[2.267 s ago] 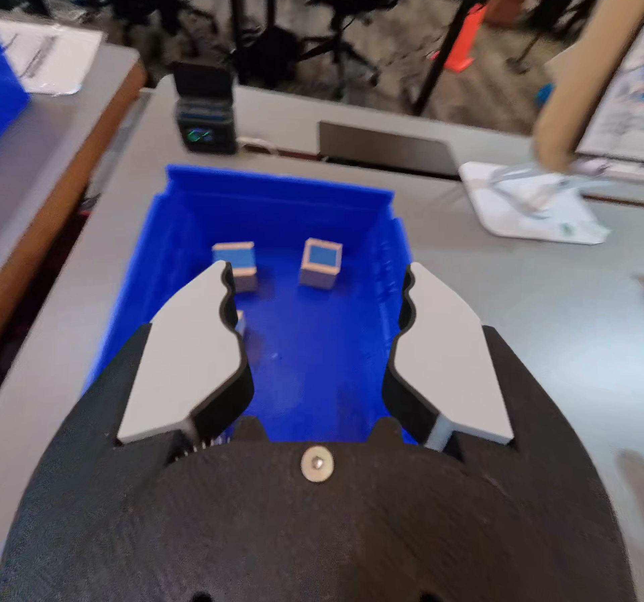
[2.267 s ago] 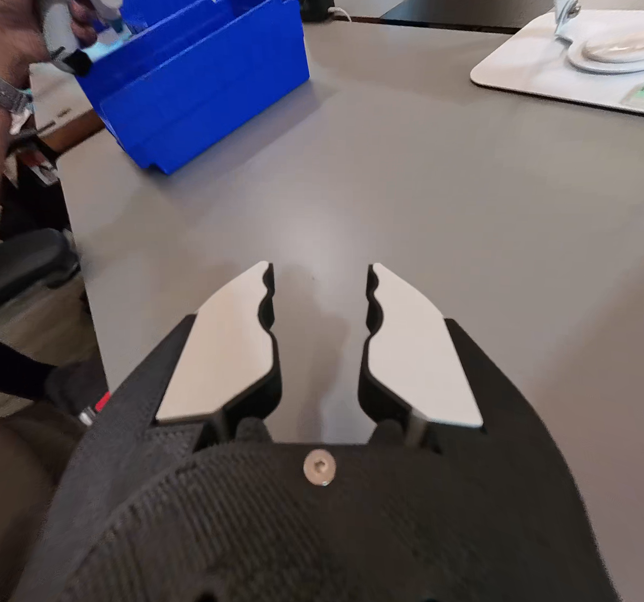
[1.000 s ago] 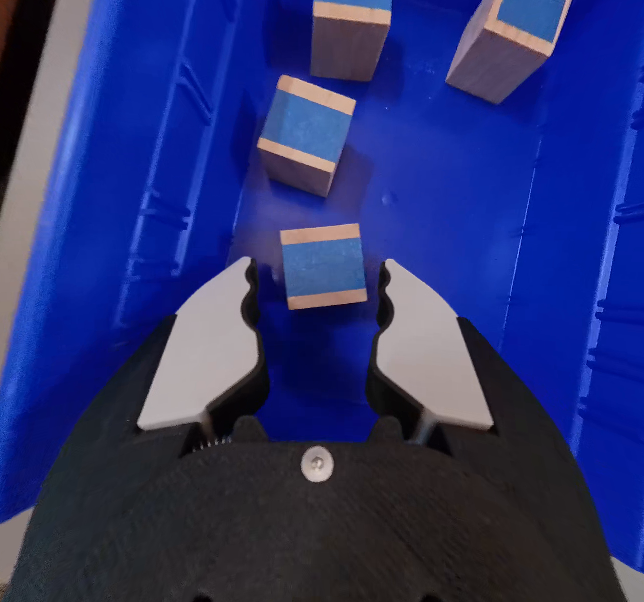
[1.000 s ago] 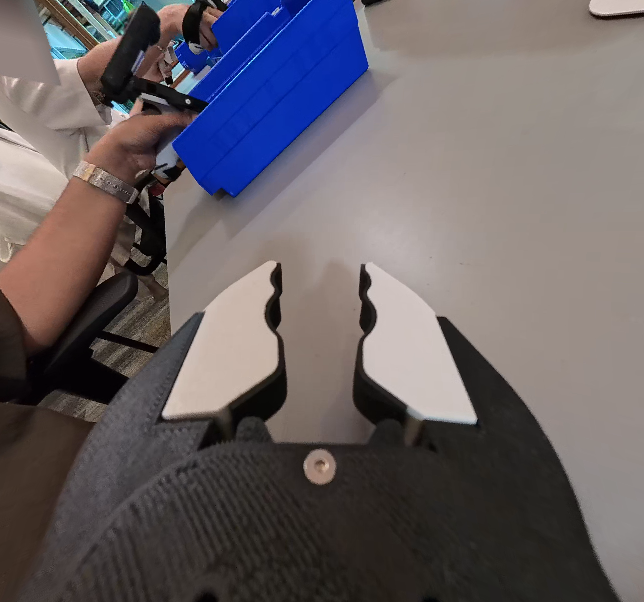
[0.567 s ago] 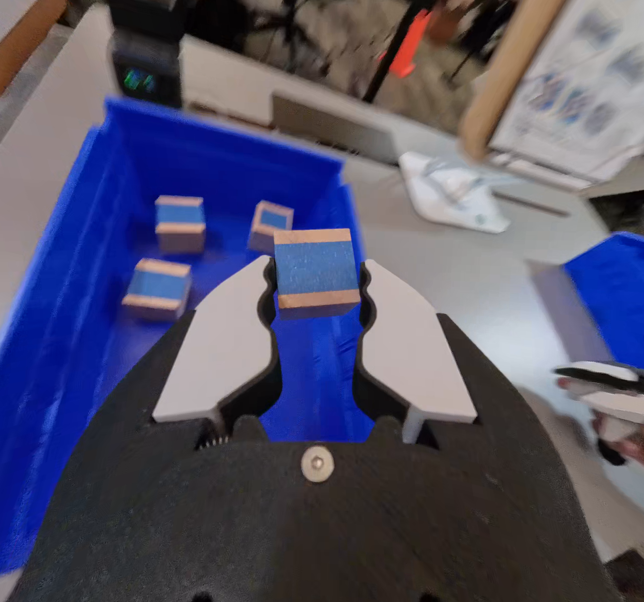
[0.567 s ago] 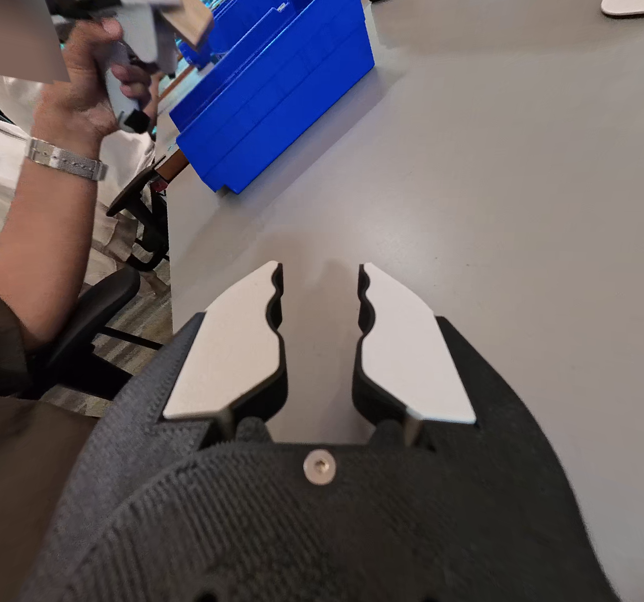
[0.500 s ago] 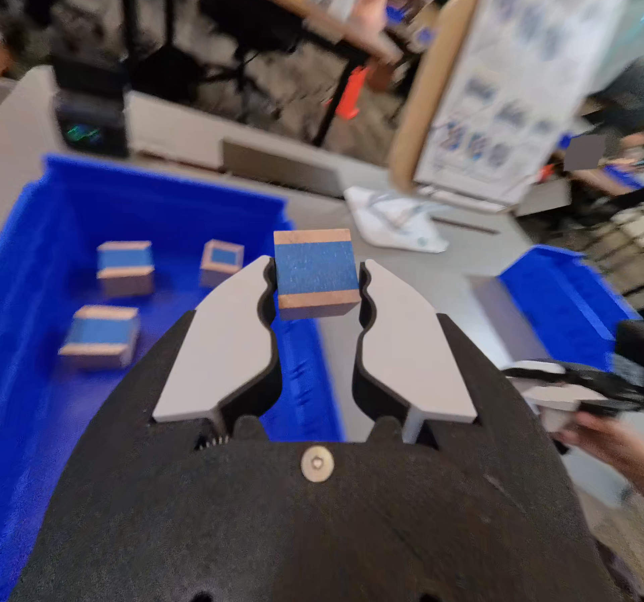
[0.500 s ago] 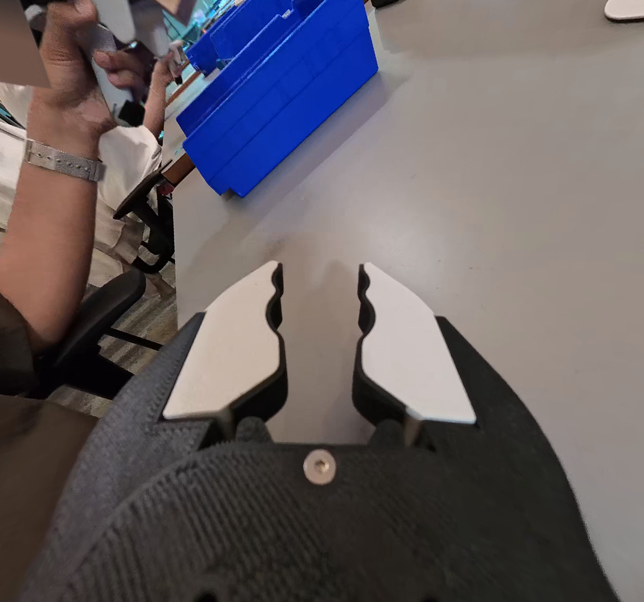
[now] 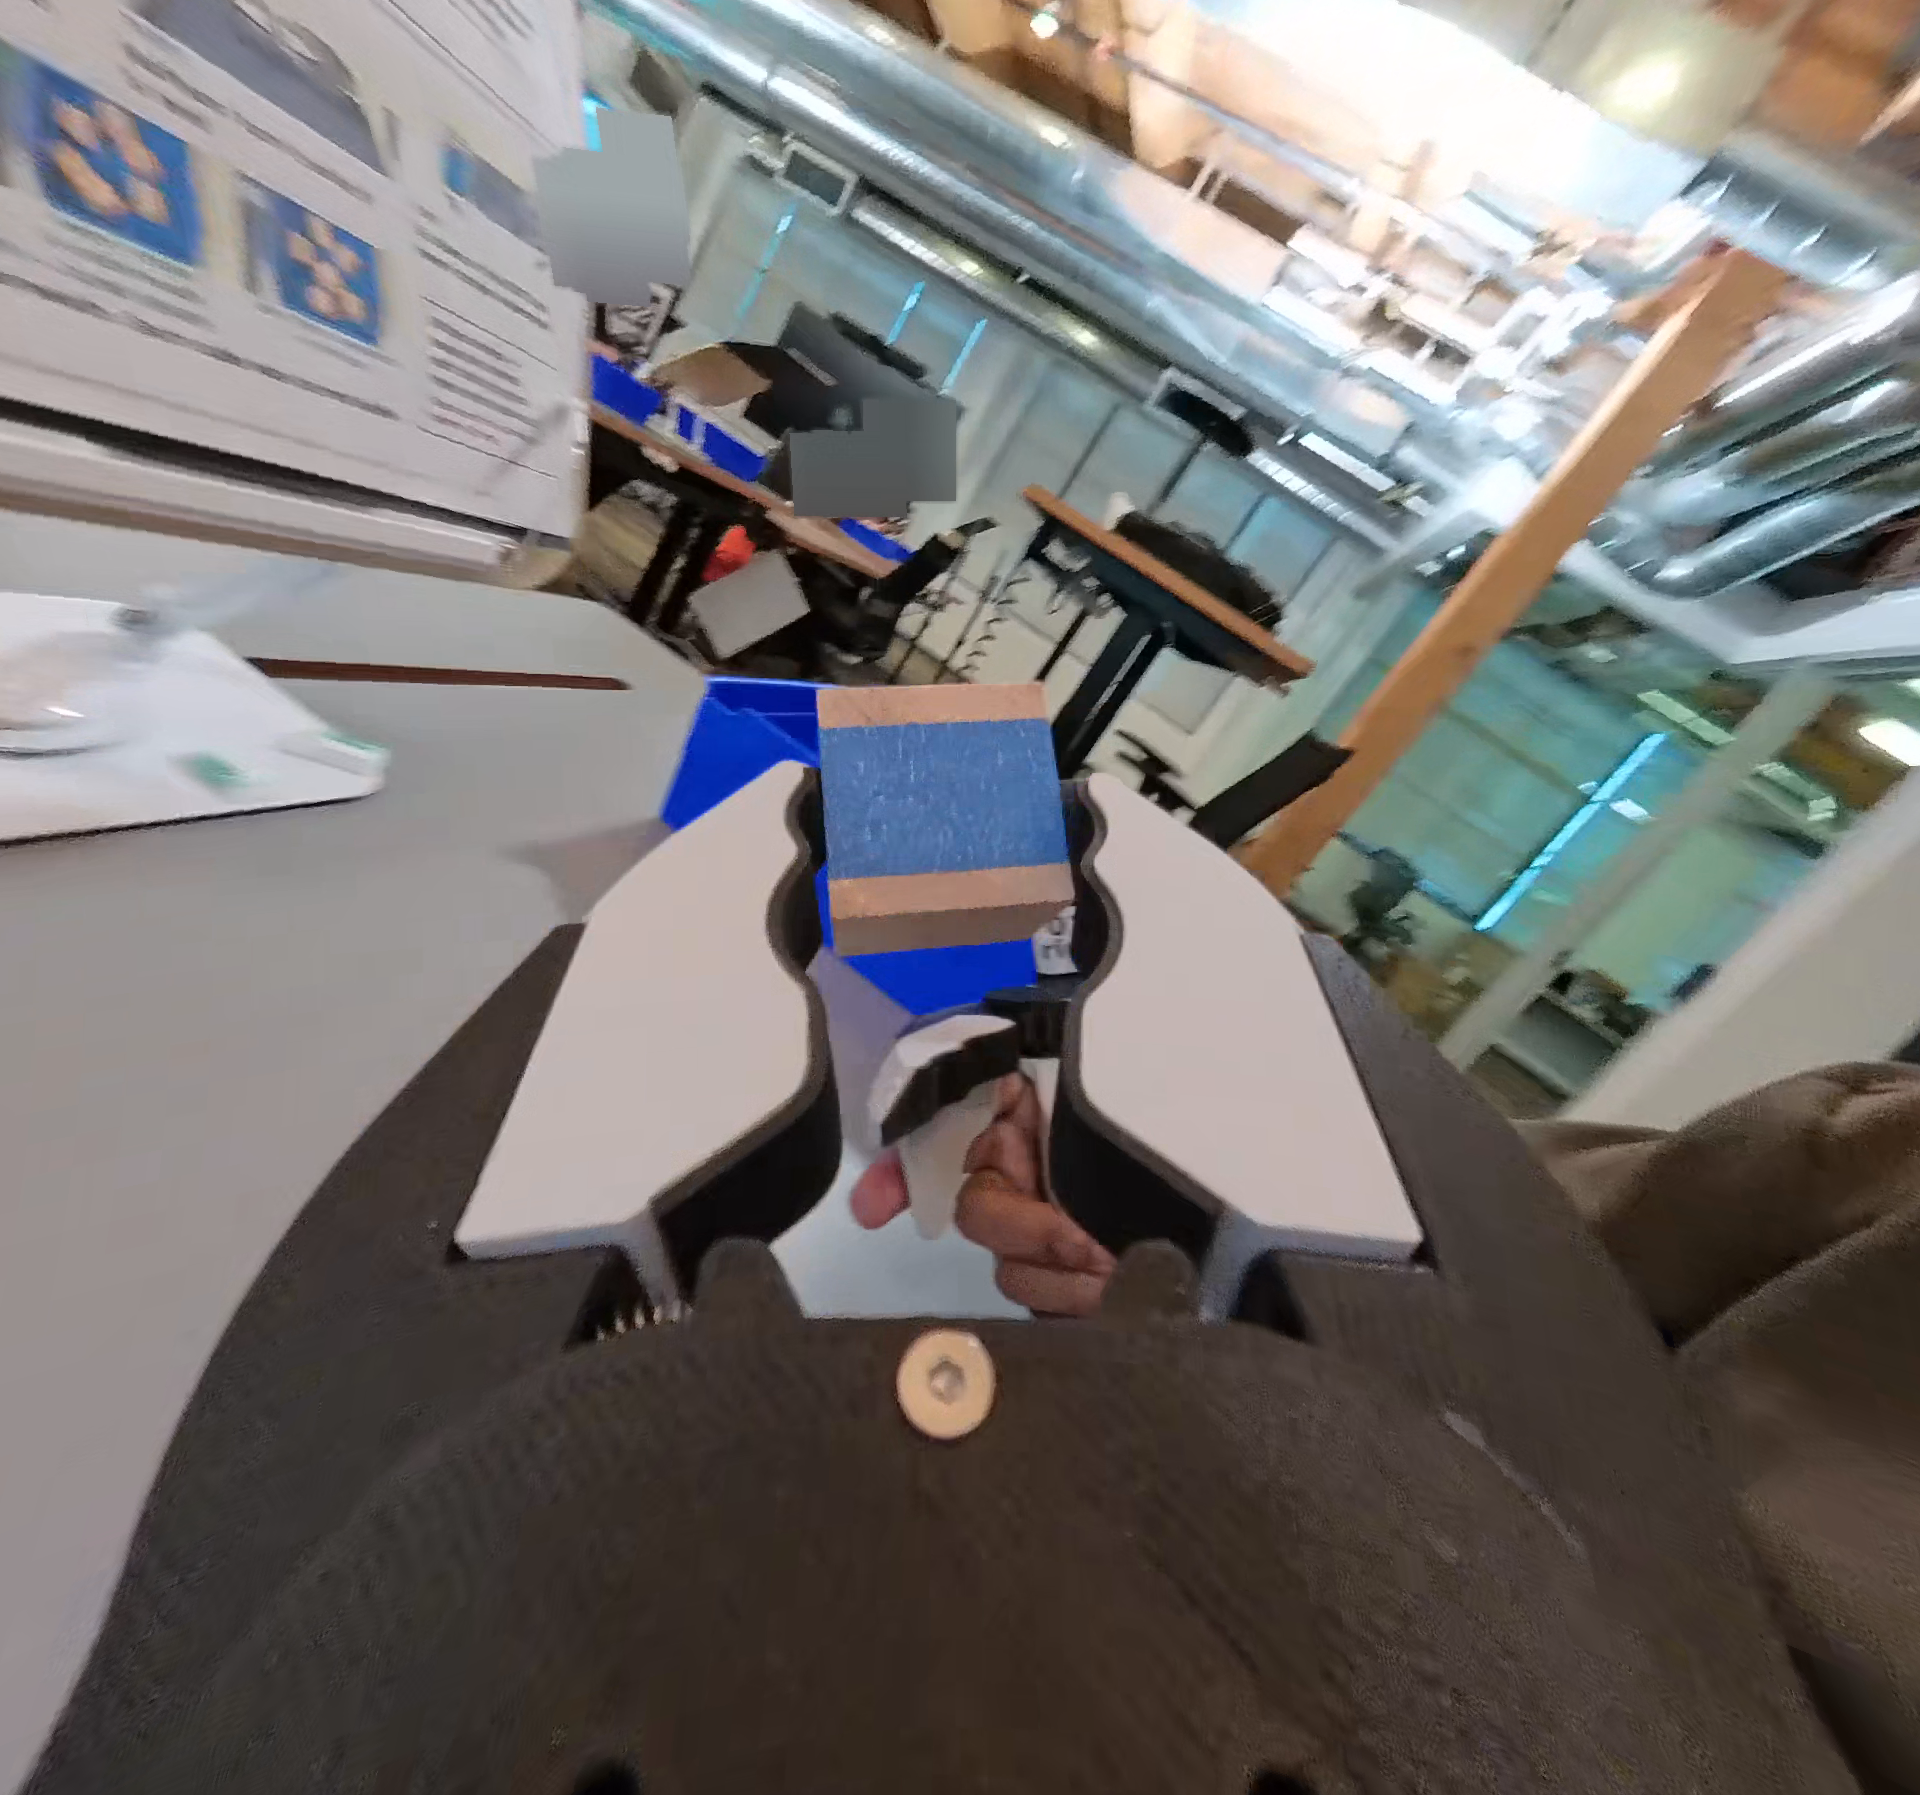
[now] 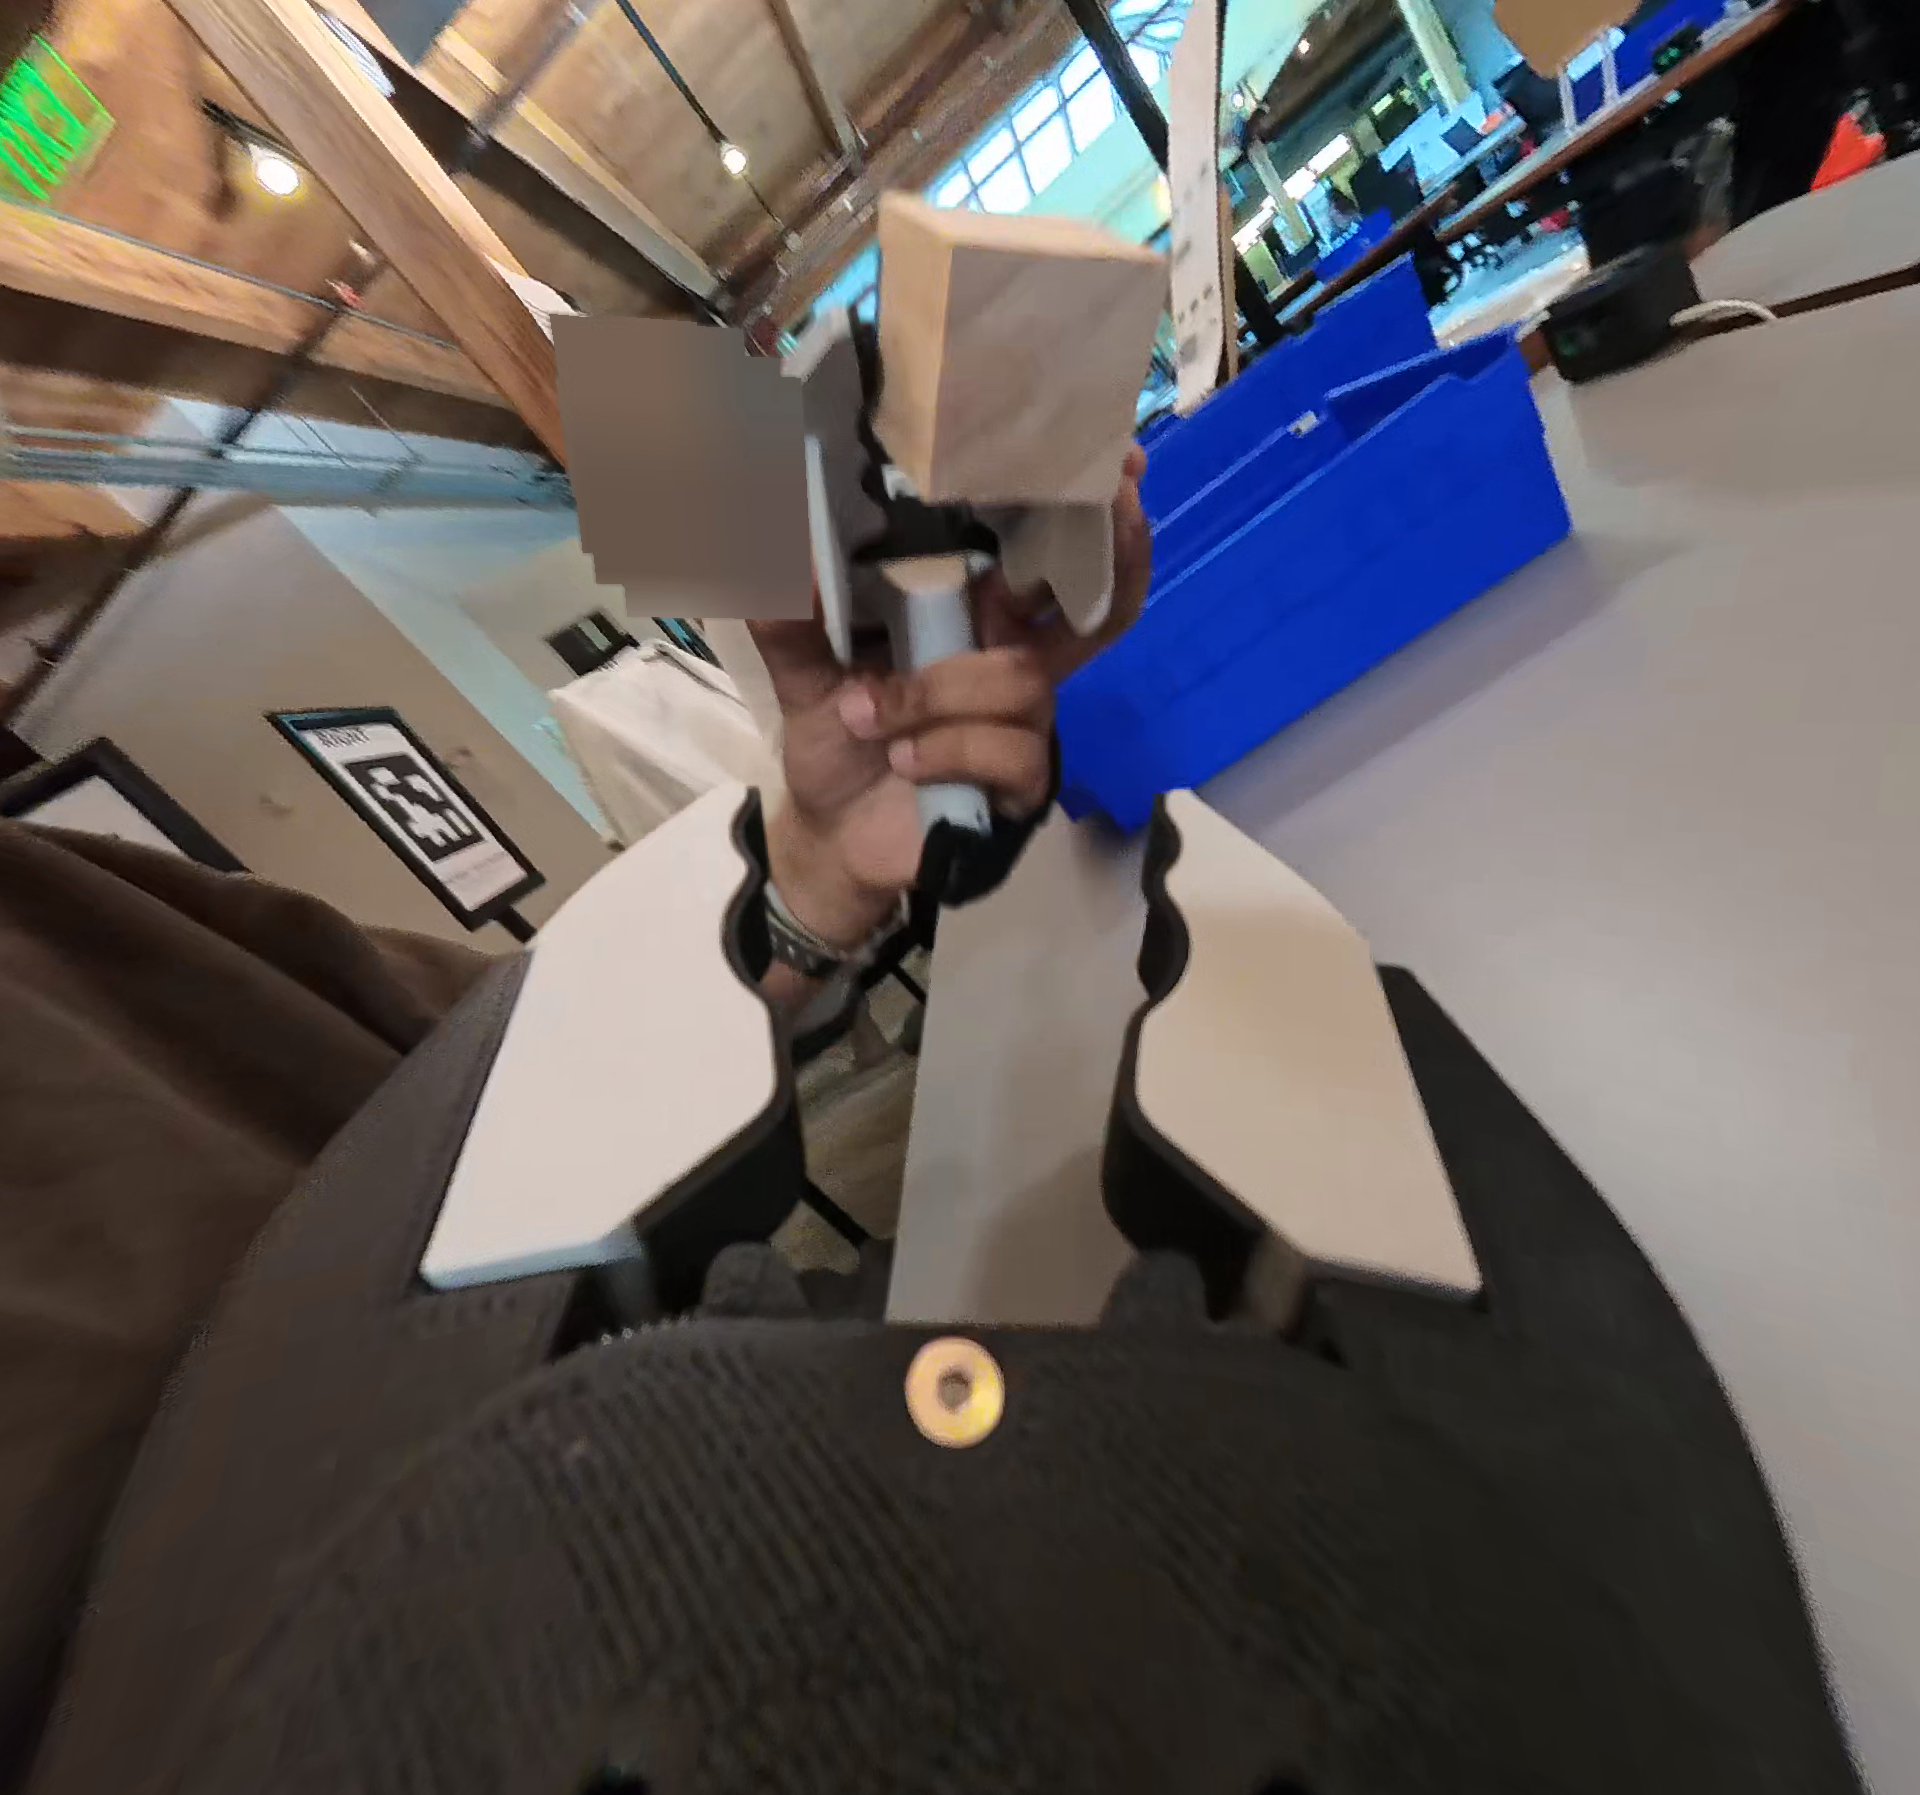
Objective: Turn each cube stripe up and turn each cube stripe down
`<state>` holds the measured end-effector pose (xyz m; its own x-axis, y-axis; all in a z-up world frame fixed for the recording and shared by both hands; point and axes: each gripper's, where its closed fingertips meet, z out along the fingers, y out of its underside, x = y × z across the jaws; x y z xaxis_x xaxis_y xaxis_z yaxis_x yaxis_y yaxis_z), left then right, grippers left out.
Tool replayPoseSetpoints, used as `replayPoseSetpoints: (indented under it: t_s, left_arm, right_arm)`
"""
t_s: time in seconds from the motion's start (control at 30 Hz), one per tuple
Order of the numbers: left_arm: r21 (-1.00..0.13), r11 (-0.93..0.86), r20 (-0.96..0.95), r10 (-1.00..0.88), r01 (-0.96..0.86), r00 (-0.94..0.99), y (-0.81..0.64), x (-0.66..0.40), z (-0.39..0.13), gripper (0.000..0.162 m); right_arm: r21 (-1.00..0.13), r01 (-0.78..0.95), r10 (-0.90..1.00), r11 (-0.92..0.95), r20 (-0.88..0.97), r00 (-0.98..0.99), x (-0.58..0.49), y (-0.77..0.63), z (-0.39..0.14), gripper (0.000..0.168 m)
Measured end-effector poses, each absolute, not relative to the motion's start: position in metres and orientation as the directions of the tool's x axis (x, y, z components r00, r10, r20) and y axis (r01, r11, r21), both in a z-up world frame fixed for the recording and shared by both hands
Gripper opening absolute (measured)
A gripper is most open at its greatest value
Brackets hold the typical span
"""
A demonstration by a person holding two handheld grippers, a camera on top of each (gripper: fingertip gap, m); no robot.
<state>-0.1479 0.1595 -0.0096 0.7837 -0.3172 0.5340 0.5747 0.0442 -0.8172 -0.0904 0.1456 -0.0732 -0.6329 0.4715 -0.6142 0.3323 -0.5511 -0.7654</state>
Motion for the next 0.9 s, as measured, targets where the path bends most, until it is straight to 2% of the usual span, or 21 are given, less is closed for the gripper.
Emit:
replayPoseSetpoints:
  t_s: [0.17,0.27,0.47,0.67,0.9]
  left_arm:
    - [-0.637,0.013,0.664,-0.499,0.771,0.557,0.167,-0.130,-0.016,0.045]
    - [-0.586,-0.008,0.694,-0.521,0.811,0.497,0.173,-0.124,-0.026,0.045]
    - [-0.638,-0.039,0.666,-0.530,0.769,0.525,0.179,-0.105,-0.034,0.044]
    - [-0.704,-0.067,0.620,-0.544,0.707,0.566,0.182,-0.087,-0.038,0.045]
    - [-0.694,-0.100,0.630,-0.564,0.713,0.534,0.180,-0.083,-0.040,0.044]
  right_arm:
    - [-0.673,0.294,0.388,-0.678,-0.668,-0.635,-0.090,0.165,-0.058,0.073]
    - [-0.619,0.285,0.339,-0.732,-0.694,-0.635,-0.090,0.173,-0.052,0.073]
    - [-0.648,0.299,0.368,-0.701,-0.687,-0.626,-0.090,0.164,-0.056,0.068]
    - [-0.631,0.304,0.346,-0.714,-0.695,-0.630,-0.088,0.163,-0.055,0.046]
    - [-0.668,0.260,0.416,-0.697,-0.673,-0.612,-0.087,0.172,-0.051,0.045]
